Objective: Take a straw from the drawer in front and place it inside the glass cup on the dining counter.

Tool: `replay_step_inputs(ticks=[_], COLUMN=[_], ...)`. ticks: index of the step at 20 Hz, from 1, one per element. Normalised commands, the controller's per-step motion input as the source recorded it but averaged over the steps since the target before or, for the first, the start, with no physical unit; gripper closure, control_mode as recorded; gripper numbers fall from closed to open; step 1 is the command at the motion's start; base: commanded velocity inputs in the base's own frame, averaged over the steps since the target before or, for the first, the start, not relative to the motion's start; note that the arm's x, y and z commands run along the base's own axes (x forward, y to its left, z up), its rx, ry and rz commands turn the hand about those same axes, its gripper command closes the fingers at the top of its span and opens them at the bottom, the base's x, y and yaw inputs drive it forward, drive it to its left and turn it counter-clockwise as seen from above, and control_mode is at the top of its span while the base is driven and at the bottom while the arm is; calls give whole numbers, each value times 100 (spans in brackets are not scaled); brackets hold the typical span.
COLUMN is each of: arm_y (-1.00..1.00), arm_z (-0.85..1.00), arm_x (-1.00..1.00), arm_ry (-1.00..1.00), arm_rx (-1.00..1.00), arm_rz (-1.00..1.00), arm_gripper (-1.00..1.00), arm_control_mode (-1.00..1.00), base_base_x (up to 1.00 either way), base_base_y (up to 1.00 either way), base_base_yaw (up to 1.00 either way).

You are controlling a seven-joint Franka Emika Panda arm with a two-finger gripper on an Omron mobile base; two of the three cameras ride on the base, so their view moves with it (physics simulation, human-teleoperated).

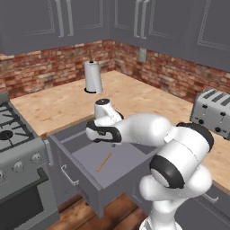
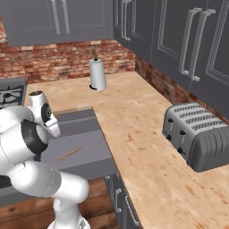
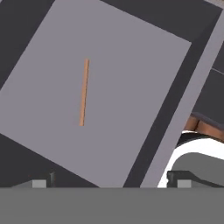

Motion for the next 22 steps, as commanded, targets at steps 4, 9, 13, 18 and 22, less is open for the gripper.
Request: replay_step_inputs(ticks=[4,9,13,18,22], arm_y=[-5,-5,0,0,0], arm_z=[-37,-32,-22,-21,-25], arm_x=[17,23,21,16,16], arm_ry=[-6,-6,-3,0,0], arm_rx=[3,0,0,0,0], arm_rz=[-4,-3,-3,-6,-8], arm_gripper=[-100,-100,-100,-100,-100], arm_control_mode=[-100,-100,-100,-100,-100], base_base_x=[0,0,0,0,0], base_base_y=[0,0,0,0,0], base_base_yaw=[0,0,0,0,0])
